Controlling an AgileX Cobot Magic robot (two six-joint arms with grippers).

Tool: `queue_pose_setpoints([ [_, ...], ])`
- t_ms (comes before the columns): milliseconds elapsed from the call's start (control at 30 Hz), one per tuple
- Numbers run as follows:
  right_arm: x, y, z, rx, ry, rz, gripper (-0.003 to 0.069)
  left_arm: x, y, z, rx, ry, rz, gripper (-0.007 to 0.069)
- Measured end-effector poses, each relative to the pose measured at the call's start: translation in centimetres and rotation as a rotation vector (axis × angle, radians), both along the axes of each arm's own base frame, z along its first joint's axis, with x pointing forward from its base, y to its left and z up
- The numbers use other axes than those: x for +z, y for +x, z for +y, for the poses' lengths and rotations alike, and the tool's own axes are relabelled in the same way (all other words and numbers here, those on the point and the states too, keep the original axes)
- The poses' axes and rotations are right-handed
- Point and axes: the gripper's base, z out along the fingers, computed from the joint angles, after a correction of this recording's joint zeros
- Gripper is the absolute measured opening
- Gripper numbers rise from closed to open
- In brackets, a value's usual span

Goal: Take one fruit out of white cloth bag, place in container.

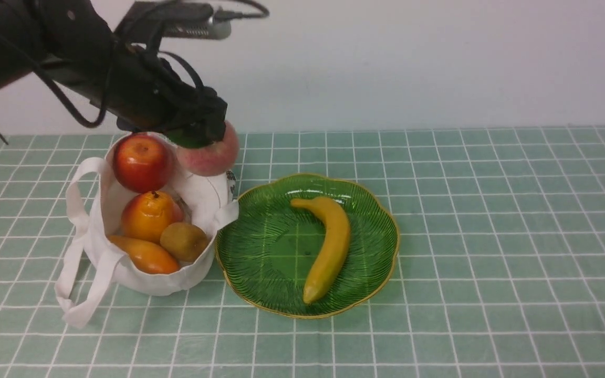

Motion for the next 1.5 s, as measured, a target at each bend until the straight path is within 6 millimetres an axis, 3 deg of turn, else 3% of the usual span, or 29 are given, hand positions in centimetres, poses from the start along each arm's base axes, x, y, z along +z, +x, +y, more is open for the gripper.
queue_pose_setpoints([
  [100, 0.0, 0.0, 0.0, 0.0, 0.0, 0.0, -0.0015, 1.3, -1.4, -0.7, -0.02, -0.11, 0.049, 0.0482],
  [200, 0.0, 0.0, 0.0, 0.0, 0.0, 0.0, -0.0015, 1.1, -1.7, -1.5, -0.064, -0.156, 0.09, 0.0482],
  [400, 0.0, 0.0, 0.0, 0.0, 0.0, 0.0, -0.0015, -3.4, -1.1, -6.0, -0.187, -0.15, 0.232, 0.0482],
  [633, 0.0, 0.0, 0.0, 0.0, 0.0, 0.0, -0.0015, -6.0, -1.1, -9.4, -0.238, -0.14, 0.255, 0.0482],
  [767, 0.0, 0.0, 0.0, 0.0, 0.0, 0.0, -0.0015, -6.7, -0.9, -10.1, -0.248, -0.135, 0.247, 0.051],
  [933, 0.0, 0.0, 0.0, 0.0, 0.0, 0.0, -0.0015, -7.1, -0.8, -10.2, -0.275, -0.118, 0.239, 0.0624],
  [1100, 0.0, 0.0, 0.0, 0.0, 0.0, 0.0, -0.0015, -7.0, -0.8, -10.2, -0.276, -0.118, 0.237, 0.0643],
  [1267, 0.0, 0.0, 0.0, 0.0, 0.0, 0.0, -0.0015, -5.3, -1.0, -10.1, -0.295, -0.11, 0.197, 0.0577],
  [1367, 0.0, 0.0, 0.0, 0.0, 0.0, 0.0, -0.0015, -1.8, -1.8, -9.6, -0.348, -0.075, 0.164, 0.0459],
  [1500, 0.0, 0.0, 0.0, 0.0, 0.0, 0.0, -0.0015, 3.4, -4.1, -8.3, -0.419, 0.01, 0.13, 0.0238],
])
